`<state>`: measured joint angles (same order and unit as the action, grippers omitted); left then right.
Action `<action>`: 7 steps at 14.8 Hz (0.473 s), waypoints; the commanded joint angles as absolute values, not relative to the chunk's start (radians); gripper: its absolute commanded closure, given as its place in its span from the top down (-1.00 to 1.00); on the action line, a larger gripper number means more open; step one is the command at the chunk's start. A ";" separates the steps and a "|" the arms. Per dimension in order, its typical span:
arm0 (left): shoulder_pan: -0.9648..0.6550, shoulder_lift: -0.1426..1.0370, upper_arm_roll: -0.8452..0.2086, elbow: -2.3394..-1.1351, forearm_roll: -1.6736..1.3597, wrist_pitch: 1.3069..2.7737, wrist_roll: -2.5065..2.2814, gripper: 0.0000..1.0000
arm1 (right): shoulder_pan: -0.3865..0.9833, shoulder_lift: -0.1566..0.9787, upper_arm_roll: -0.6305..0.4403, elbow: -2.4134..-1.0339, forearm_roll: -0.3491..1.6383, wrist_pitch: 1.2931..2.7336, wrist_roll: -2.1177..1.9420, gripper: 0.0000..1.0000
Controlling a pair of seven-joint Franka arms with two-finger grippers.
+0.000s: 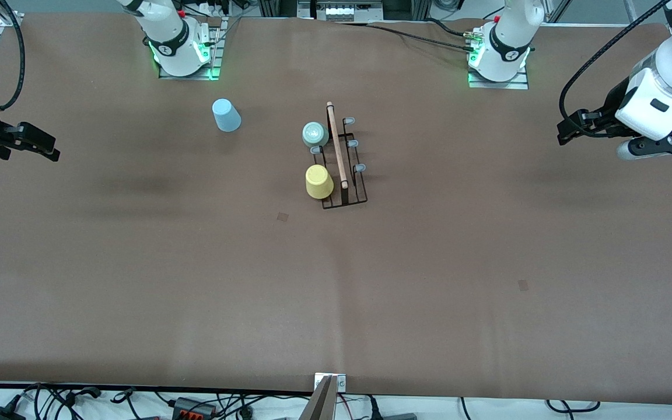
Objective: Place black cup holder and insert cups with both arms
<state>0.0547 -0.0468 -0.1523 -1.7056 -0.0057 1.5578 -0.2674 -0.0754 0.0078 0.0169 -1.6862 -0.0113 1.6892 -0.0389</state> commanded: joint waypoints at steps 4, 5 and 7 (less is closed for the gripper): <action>0.061 -0.038 -0.150 -1.684 -0.025 1.545 -0.242 1.00 | -0.083 -0.002 0.026 -1.681 -0.011 1.664 -0.049 1.00; 0.061 -0.038 -0.150 -1.684 -0.025 1.545 -0.242 1.00 | -0.083 -0.002 0.026 -1.683 -0.011 1.664 -0.049 1.00; 0.061 -0.038 -0.150 -1.684 -0.025 1.545 -0.244 1.00 | -0.083 -0.002 0.026 -1.683 -0.011 1.664 -0.049 1.00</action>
